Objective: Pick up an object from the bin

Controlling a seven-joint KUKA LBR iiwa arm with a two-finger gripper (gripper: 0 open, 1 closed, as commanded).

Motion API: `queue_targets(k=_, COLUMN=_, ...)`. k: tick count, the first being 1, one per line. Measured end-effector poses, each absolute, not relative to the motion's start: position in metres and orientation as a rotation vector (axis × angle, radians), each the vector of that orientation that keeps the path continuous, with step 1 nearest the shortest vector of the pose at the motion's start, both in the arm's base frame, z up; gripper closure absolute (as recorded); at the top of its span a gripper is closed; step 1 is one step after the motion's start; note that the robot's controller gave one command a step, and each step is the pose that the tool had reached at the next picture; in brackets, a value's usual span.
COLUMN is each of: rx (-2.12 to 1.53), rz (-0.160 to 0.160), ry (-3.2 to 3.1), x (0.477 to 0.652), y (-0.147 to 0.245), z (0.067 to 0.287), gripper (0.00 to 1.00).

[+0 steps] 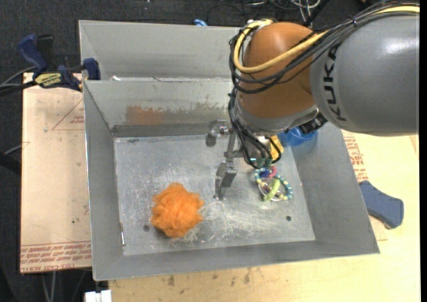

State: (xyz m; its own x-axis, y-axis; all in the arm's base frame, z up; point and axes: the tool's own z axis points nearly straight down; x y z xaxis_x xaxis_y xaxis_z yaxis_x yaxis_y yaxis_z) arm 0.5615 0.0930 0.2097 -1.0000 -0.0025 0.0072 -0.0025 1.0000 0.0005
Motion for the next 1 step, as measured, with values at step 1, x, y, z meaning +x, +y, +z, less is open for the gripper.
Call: queue_targets(k=1, rx=0.000, rz=-0.002, ry=-3.143, x=0.5632, y=0.0924, z=0.2141, gripper=0.00)
